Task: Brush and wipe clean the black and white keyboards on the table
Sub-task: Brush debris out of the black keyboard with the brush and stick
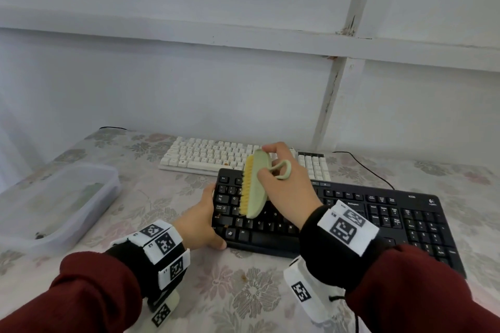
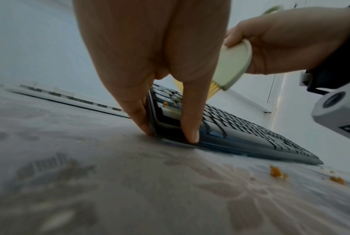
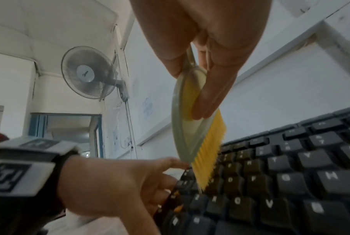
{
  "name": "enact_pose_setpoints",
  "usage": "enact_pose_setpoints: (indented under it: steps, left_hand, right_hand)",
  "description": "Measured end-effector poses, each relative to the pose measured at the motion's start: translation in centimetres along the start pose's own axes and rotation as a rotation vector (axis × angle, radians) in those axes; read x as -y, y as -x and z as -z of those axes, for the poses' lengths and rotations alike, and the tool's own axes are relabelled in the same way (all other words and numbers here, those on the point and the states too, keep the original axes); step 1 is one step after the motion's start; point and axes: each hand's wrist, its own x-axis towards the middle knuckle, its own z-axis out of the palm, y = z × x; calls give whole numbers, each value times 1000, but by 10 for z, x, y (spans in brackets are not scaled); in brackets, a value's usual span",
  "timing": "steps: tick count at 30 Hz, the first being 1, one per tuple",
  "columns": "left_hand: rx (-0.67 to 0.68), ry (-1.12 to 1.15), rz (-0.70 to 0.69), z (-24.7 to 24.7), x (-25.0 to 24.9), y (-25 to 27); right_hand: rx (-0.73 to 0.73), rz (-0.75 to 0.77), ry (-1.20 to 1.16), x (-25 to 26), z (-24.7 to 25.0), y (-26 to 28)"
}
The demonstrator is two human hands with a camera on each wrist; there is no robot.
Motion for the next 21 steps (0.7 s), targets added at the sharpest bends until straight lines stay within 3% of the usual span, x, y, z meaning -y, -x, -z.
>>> enact_pose_setpoints:
  steps: [9, 18, 21]
  left_hand:
    - [13, -1, -40, 1, 4, -3]
    - [86, -12, -81, 6, 10, -4]
    - [79, -17, -61, 6, 9, -3]
  right_hand:
    - [235, -43, 93, -9, -13, 40]
    - [11, -7, -12, 6, 2, -3]
    - [16, -3, 18, 2, -1, -3]
